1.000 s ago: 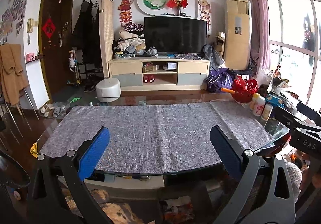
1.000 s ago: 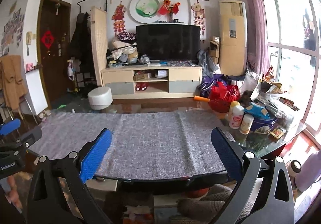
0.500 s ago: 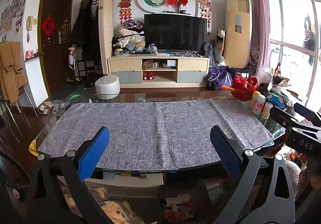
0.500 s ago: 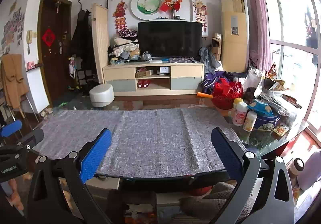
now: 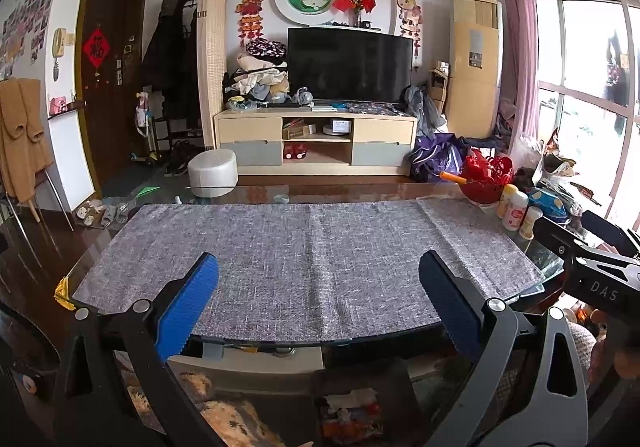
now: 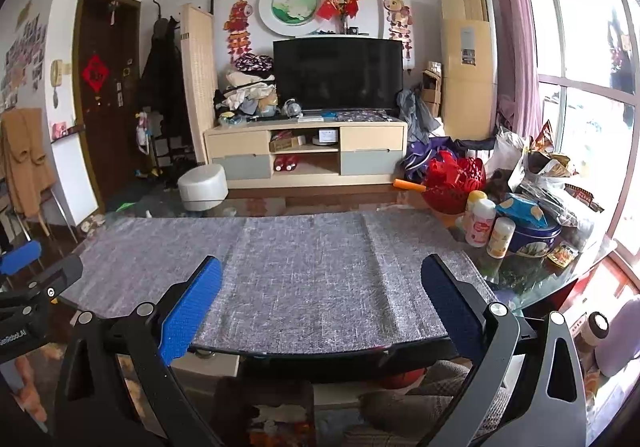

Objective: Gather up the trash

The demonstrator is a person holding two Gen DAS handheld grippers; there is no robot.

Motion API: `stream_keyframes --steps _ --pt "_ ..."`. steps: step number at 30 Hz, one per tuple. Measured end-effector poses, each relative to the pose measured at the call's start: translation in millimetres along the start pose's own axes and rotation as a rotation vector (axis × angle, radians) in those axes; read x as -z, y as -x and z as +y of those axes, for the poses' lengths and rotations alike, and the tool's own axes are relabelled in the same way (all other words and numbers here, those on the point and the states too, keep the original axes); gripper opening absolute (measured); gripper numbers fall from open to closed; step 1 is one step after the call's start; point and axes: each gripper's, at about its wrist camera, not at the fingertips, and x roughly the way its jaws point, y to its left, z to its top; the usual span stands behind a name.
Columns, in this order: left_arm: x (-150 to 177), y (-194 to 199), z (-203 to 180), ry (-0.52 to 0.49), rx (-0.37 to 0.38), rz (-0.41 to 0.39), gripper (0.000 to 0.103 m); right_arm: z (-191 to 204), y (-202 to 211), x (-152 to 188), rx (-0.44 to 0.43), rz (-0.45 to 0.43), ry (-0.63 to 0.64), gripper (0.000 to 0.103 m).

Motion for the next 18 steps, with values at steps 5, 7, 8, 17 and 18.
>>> stream_keyframes --steps 5,7,8,17,18 --pt "1.2 0.8 -0.9 0.001 0.003 -0.001 0.095 0.6 0.0 0.0 -0.004 0.003 -0.002 0.100" --pt "1.2 2.0 -1.3 0.004 0.003 -0.003 0.095 1.2 0.1 -0.8 -0.007 0.005 -0.003 0.100" --pt "1.2 2.3 -1.7 0.005 0.003 -0.003 0.095 1.7 0.3 -0.9 -0.008 0.005 -0.002 0.100" --pt "-0.6 4.8 -3.6 0.006 0.009 -0.006 0.095 1.2 -0.2 -1.2 -0.009 0.004 -0.004 0.100" --pt "-0.7 5.1 -4.3 0.006 0.010 -0.007 0.095 1.6 -0.2 -1.3 -0.009 0.004 -0.005 0.100"
